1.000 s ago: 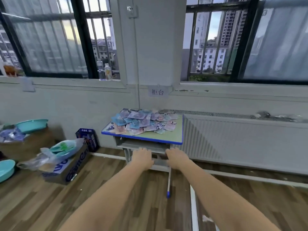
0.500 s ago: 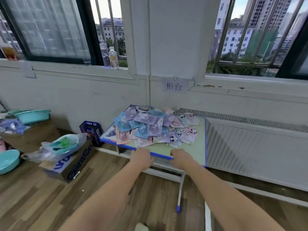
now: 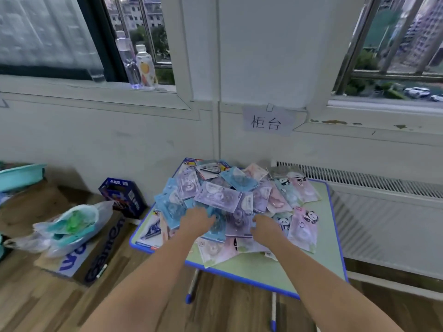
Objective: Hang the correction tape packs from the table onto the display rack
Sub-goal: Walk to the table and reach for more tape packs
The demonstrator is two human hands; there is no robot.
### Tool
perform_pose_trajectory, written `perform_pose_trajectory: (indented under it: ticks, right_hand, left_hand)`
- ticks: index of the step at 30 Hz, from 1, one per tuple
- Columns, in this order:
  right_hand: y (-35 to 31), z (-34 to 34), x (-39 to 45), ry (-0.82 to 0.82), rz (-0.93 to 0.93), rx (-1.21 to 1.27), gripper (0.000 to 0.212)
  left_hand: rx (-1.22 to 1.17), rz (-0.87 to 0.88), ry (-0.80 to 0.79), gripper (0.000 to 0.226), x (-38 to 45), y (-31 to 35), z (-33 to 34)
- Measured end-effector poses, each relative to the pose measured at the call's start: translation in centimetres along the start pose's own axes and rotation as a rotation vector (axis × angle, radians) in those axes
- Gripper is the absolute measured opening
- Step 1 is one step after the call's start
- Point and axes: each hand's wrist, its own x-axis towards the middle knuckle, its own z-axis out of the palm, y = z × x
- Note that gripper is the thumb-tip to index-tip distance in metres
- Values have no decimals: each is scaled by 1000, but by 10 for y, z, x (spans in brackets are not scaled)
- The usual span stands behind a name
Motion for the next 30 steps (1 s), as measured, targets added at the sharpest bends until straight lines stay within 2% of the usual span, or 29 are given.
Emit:
perform_pose_trajectory:
  ticks: [3, 4, 8, 13, 18, 23, 26, 30]
  right_hand:
    - [-5, 6, 23, -4, 75, 89, 35]
    - [-7, 7, 28, -2, 99, 121, 36]
    - [-13, 13, 47, 49, 141, 213, 47]
    - [-14, 21, 58, 60, 234, 373, 53]
    - [-13, 19, 62, 11, 303, 451, 57]
    - [-13, 22, 69, -6, 341, 603, 57]
    - [-6, 30, 73, 1, 343, 643, 54]
    - [-3, 27, 71, 13, 354, 769, 42]
  left_hand:
    - [-108, -9, 11, 31, 33, -6, -6]
    - [-148, -25, 25, 31, 43, -8, -7]
    - [-237, -147, 12, 76, 79, -12, -6]
    - [-266, -194, -6, 94, 98, -9, -3]
    - [-268, -200, 30, 92, 107, -7, -2]
    - [-342, -286, 4, 113, 106, -4, -5]
    - [-382, -329, 38, 116, 101, 3, -10]
    - [-648, -362, 88, 114, 92, 10, -11]
